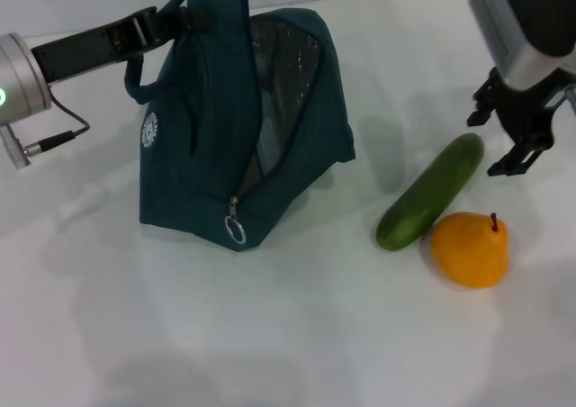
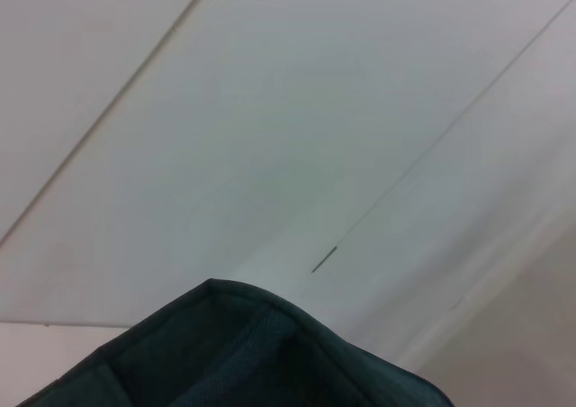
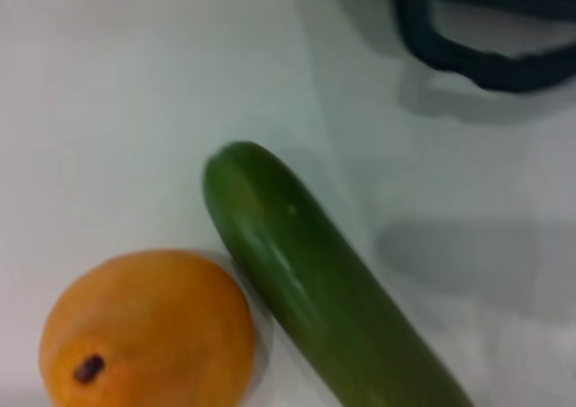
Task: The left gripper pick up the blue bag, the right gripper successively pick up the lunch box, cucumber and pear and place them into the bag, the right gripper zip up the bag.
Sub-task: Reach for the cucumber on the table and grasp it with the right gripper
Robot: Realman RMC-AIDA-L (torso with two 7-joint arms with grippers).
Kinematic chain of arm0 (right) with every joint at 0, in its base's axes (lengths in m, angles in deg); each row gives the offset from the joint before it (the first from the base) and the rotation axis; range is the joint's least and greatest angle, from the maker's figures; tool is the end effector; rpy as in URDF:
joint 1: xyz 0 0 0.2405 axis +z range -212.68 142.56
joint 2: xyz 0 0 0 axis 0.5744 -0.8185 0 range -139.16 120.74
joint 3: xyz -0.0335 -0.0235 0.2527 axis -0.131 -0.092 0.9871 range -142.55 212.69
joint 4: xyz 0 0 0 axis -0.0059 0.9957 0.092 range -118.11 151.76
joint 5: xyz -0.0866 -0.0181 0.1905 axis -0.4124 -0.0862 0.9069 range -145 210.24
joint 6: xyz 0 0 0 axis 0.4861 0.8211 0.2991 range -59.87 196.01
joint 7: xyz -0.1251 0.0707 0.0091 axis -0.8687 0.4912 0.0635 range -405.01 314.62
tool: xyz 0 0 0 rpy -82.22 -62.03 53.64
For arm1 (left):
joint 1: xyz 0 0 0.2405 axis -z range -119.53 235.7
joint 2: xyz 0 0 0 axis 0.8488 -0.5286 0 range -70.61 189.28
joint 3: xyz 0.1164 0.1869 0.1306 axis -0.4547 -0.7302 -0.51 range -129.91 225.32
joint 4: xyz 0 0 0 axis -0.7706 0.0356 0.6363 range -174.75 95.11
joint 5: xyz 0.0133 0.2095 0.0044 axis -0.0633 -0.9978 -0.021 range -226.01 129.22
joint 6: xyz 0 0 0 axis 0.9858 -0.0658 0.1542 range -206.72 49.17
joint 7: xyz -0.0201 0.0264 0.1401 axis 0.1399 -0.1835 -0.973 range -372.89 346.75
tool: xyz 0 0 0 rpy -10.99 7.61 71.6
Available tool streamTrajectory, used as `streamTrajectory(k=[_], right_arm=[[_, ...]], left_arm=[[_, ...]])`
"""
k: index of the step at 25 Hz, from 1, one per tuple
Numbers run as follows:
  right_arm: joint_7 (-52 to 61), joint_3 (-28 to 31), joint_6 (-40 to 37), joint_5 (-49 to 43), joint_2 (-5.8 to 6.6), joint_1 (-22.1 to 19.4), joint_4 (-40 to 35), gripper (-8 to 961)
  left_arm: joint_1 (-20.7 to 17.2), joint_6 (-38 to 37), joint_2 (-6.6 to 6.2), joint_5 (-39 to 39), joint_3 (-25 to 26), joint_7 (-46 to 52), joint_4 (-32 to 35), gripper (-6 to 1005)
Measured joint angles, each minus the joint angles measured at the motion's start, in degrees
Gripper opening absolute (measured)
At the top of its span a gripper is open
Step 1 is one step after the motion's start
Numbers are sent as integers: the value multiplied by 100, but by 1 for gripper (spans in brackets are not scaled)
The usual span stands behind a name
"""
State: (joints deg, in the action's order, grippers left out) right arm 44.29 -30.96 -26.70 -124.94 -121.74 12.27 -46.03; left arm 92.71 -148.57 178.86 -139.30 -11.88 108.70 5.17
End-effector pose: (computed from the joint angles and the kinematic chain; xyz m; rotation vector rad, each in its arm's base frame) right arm 0.1958 0.4013 0.0597 -2.8522 -0.2181 -0.9140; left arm -0.1779 0.3968 0.0019 -2.3974 -1.3235 -1.0447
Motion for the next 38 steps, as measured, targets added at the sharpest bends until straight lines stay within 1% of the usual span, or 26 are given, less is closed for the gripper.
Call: streamTrajectory(k=[1,2,4,6,10,17,27,31,38], right_arm=[[-147,-57,75,-20,-78,15,28,724],[-147,-57,75,-20,-78,15,28,724],[-272,-175,183,-27,-154,10,40,724],[-365,-302,271,-28,-204,-6,63,725],[-520,-440,367,-30,-258,3,181,724],[-588,-753,547,12,-296,-16,286,723],[-584,-764,678,75,-331,-11,496,721],[-540,-762,739,112,-331,-9,518,720],[-387,-738,837,126,-330,30,771,717]], left_arm=[[0,13,0,0,0,-2,0,69],[0,25,0,-1,2,-3,0,69],[0,40,-4,-3,12,-3,0,69],[0,63,-11,-4,19,-3,1,69],[0,97,-17,-6,25,-4,0,69],[0,111,-21,-7,35,-4,1,69],[8,150,-26,-7,35,-4,39,69],[5,150,-26,-7,35,-18,39,69],[1,150,-26,-6,35,-41,30,69]])
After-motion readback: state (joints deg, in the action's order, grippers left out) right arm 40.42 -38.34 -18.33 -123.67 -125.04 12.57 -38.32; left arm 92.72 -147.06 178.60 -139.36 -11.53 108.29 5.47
